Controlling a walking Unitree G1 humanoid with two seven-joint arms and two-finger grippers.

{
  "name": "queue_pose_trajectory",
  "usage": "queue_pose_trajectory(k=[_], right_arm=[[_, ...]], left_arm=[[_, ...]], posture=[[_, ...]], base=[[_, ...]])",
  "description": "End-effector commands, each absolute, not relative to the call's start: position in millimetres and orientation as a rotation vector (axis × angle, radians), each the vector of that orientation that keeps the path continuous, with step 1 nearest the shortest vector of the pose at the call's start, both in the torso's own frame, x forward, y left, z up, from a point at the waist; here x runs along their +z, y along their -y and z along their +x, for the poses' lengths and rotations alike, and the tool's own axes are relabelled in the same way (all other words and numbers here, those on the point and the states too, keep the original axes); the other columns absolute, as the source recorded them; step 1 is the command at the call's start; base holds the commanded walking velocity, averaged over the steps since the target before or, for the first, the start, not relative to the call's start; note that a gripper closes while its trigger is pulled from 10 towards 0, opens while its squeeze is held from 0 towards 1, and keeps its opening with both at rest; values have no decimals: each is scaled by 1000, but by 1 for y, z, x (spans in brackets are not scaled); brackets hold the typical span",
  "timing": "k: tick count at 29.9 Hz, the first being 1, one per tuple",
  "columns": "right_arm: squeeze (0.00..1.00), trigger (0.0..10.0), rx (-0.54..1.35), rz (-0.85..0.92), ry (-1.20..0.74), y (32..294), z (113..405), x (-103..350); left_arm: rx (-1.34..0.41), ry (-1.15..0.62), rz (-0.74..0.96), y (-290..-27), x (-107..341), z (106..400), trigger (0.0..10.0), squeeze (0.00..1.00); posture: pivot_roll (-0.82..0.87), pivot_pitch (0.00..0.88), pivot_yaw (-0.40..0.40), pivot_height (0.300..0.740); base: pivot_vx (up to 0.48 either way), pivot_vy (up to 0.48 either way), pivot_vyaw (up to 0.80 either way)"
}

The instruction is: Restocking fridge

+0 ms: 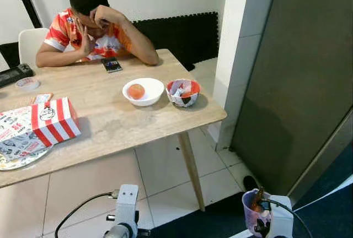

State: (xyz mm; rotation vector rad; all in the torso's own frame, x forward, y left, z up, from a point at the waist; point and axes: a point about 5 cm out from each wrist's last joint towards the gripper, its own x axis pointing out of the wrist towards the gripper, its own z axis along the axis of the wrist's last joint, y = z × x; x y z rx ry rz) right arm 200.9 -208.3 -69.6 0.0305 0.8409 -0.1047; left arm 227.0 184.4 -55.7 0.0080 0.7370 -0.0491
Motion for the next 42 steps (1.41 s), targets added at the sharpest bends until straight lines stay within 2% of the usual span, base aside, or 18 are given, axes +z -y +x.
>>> queue_pose_trajectory(k=[1, 42], right_arm=[[0, 10000, -115, 28, -835, 213, 201, -68], [0, 10000, -105, 16, -815, 216, 210, -63]], left_arm=[[-62, -747, 1, -180, -59, 223, 10000, 0], [-39, -734, -28, -180, -57, 225, 10000, 0]], posture=[[-36, 4, -18, 740], [-47, 0, -34, 740]], base=[[0, -480, 0], [0, -480, 0]])
